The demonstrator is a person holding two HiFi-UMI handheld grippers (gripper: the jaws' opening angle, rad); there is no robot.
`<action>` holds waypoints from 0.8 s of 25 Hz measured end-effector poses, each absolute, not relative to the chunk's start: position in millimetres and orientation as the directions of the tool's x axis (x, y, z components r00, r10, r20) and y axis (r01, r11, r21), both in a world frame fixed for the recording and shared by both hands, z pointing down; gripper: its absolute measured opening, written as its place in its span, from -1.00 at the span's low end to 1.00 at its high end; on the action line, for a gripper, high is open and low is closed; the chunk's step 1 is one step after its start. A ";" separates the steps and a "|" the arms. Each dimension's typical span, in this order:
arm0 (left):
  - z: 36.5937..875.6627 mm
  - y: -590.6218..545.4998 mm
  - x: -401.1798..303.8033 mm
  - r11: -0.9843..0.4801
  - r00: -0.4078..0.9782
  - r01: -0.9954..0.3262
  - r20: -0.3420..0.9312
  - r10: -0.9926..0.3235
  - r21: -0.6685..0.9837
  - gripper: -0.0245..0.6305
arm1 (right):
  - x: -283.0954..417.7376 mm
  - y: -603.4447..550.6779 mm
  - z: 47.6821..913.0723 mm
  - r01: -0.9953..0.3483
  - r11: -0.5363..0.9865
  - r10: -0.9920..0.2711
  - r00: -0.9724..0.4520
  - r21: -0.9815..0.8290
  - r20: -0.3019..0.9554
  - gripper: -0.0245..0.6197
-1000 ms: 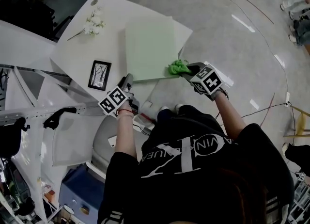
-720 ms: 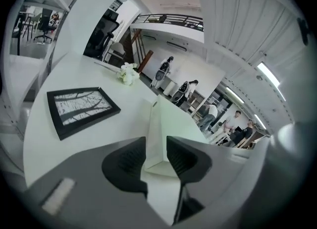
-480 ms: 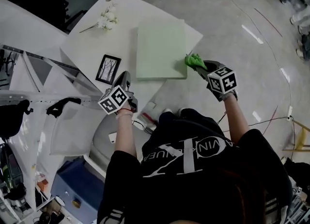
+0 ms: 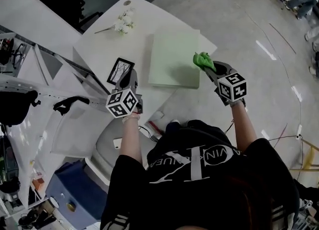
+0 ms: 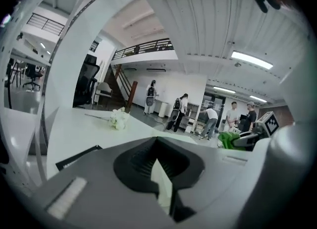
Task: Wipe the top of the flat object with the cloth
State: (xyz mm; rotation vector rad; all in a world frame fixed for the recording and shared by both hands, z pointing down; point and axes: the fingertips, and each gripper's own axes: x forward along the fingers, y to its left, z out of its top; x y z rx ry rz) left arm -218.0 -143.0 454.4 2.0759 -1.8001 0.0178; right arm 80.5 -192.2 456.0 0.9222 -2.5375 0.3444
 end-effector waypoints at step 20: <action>363.6 -158.0 -246.5 -0.077 0.085 -0.989 0.063 -0.994 0.128 -0.89 | 47.4 -235.3 369.1 -0.647 0.761 -0.622 -0.748 -0.049 0.233 -0.67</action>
